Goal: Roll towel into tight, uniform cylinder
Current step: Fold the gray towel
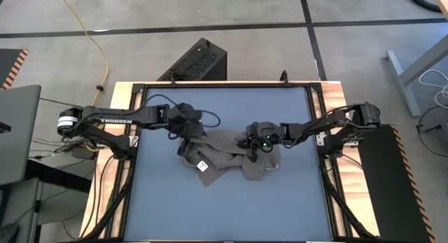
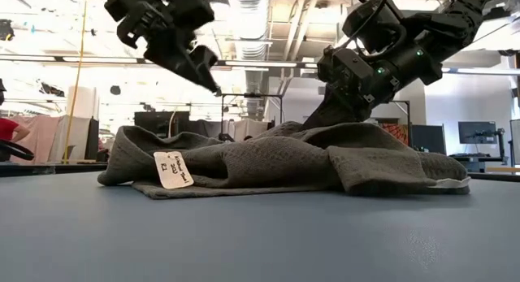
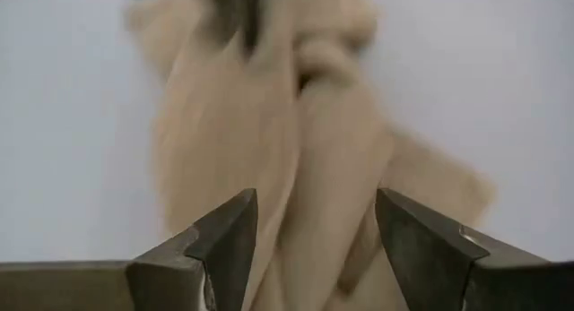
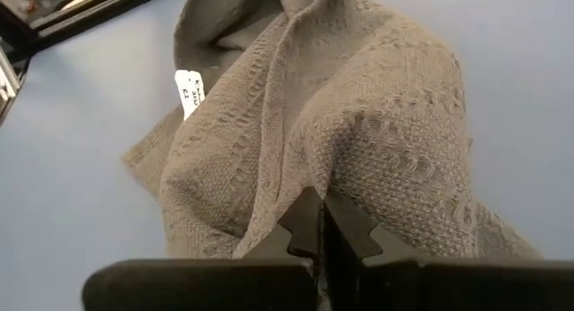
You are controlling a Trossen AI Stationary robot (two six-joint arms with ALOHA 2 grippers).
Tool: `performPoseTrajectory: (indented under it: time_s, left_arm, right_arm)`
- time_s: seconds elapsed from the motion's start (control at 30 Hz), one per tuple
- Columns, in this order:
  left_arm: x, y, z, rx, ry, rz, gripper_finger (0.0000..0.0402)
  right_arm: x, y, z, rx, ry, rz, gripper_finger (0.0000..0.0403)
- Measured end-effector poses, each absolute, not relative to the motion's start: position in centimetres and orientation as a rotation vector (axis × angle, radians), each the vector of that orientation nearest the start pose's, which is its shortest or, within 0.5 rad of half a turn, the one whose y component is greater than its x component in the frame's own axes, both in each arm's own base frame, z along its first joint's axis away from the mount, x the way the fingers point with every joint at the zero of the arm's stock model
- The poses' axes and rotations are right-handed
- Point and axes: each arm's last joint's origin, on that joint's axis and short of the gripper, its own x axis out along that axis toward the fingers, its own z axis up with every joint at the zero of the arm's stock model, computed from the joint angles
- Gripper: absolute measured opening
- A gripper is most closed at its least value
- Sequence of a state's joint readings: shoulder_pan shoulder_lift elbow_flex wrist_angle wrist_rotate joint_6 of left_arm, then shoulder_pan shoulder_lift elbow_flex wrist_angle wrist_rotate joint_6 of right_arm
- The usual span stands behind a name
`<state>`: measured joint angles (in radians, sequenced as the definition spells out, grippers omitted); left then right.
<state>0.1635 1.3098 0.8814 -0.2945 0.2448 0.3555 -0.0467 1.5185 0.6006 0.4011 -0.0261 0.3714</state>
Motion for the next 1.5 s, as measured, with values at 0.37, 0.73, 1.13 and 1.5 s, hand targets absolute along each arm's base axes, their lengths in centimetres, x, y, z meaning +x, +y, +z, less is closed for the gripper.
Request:
performPoseTrajectory:
  time_s: [0.37,0.73,1.13,1.5]
  left_arm:
    - [30.2,0.9,23.9,0.323,0.327,-0.263,0.0217]
    - [36.2,0.8,18.3,0.321,0.315,-0.245,0.0217]
    - [42.6,-0.8,19.9,0.425,0.406,-0.358,0.0217]
    - [47.4,-3.6,17.7,0.600,0.563,-0.384,0.0217]
  right_arm:
    - [28.6,-1.2,16.4,0.475,0.502,-0.130,0.0116]
    - [26.6,-0.8,20.1,0.470,0.586,-0.092,0.0154]
    - [21.7,4.0,22.9,0.485,0.659,-0.121,0.0135]
    - [18.3,7.4,21.7,0.491,0.751,-0.376,0.0132]
